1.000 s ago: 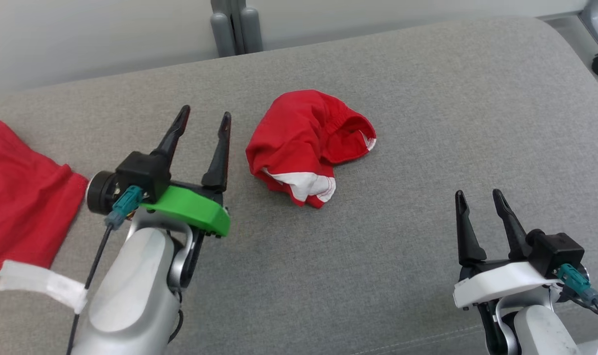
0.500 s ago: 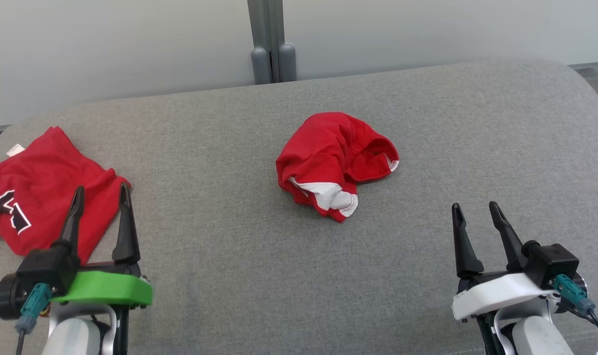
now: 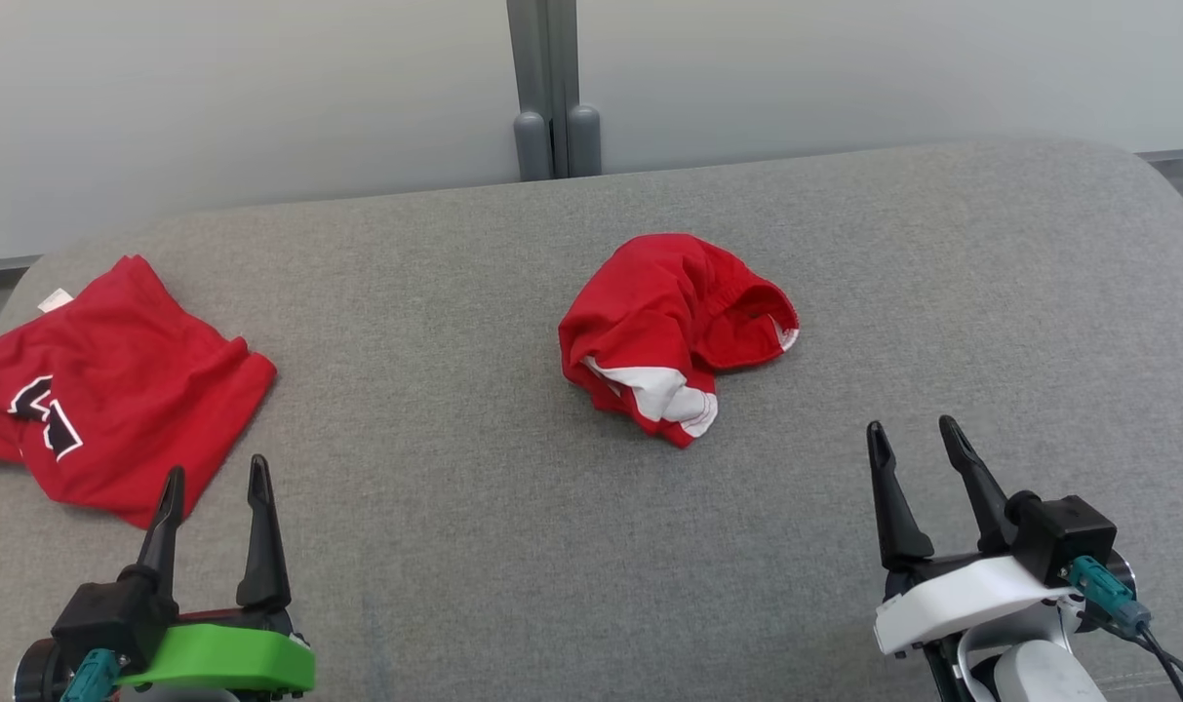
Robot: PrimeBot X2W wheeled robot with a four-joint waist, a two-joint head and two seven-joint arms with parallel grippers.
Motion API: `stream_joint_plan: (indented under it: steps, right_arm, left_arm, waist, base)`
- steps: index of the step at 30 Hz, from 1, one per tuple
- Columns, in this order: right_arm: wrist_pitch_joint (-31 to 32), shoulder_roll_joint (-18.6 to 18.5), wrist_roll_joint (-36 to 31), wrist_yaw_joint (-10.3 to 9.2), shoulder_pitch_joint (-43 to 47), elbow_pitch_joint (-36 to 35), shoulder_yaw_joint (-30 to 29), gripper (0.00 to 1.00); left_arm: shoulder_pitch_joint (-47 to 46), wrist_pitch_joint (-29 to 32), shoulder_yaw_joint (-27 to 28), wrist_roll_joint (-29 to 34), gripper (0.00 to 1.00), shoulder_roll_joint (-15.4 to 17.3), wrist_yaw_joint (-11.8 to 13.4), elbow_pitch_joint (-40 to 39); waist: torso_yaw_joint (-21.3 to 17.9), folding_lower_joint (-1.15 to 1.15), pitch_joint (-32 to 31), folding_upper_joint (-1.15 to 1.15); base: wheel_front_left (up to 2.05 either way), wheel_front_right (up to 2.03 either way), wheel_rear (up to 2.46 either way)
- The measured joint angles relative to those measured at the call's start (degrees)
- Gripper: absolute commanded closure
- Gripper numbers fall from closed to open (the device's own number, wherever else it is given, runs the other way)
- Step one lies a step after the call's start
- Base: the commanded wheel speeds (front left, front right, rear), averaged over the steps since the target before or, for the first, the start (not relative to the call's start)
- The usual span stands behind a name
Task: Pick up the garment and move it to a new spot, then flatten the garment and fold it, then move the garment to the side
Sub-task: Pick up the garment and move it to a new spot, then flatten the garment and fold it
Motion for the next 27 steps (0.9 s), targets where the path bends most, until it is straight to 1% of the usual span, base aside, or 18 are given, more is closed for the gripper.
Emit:
stream_joint_plan:
  steps: [5, 15, 27]
  right_arm:
    - [0.0, 0.0, 0.2, 0.00, 0.2, 0.4, 0.8, 0.00]
    - [0.0, 0.0, 0.5, 0.00, 0.3, 0.8, 1.1, 0.00]
    - [0.0, 0.0, 0.6, 0.00, 0.3, 1.2, 1.2, 0.00]
  left_arm:
    - [0.1, 0.0, 1.0, 1.1, 0.00, -1.3, -1.2, 0.8]
    - [0.0, 0.0, 2.9, 2.5, 0.00, -2.7, -2.6, 1.8]
    - [0.0, 0.0, 4.3, 3.6, 0.00, -3.6, -3.7, 2.0]
  waist:
    - [0.1, 0.00, -0.2, 0.00]
    - [0.3, 0.00, -0.1, 0.00]
    - [0.4, 0.00, -0.1, 0.00]
  base:
    - [0.00, 0.00, 0.00]
    - [0.00, 0.00, 0.00]
    - [0.00, 0.00, 0.00]
